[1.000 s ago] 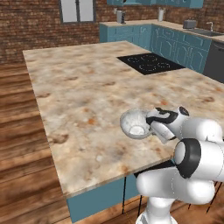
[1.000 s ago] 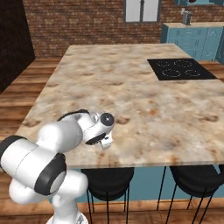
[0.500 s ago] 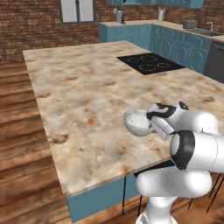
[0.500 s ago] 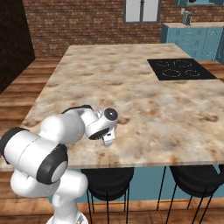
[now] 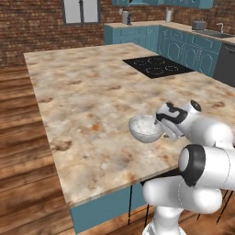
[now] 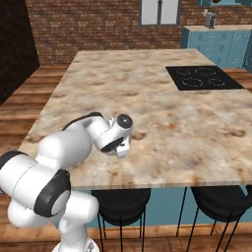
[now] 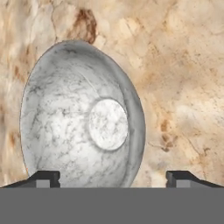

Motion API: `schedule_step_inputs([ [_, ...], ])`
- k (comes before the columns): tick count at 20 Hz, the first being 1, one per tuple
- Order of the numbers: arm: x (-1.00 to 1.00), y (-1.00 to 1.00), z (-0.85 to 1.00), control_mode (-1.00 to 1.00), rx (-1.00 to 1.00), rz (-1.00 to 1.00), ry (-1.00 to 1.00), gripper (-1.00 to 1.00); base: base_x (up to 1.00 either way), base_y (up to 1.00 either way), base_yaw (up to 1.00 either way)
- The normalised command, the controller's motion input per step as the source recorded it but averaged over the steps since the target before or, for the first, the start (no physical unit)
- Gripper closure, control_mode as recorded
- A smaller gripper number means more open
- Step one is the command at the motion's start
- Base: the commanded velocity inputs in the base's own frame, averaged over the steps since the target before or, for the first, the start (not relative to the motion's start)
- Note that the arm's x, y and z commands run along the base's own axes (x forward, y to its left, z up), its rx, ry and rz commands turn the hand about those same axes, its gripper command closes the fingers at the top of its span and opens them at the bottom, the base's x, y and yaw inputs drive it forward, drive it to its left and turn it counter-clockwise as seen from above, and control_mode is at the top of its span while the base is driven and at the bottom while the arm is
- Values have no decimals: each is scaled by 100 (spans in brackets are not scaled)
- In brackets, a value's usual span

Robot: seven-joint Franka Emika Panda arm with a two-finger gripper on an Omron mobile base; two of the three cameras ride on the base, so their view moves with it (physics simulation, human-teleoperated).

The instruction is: Pick up the bowls from the cabinet and place each bowl in front of a stool on the dining counter.

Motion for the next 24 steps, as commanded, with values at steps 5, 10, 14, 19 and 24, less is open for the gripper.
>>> schedule_step_inputs([
  [5, -3, -1, 90, -100, 0, 1, 0, -100, 0, 0, 0],
  [10, -31, 0, 81, -100, 0, 2, 0, -100, 0, 0, 0],
  [14, -76, 6, 45, -100, -4, 10, 0, -100, 0, 0, 0],
  [19, -100, 62, 33, -100, -17, 24, 0, -100, 0, 0, 0],
  [24, -83, 84, 30, -100, -17, 34, 0, -100, 0, 0, 0],
])
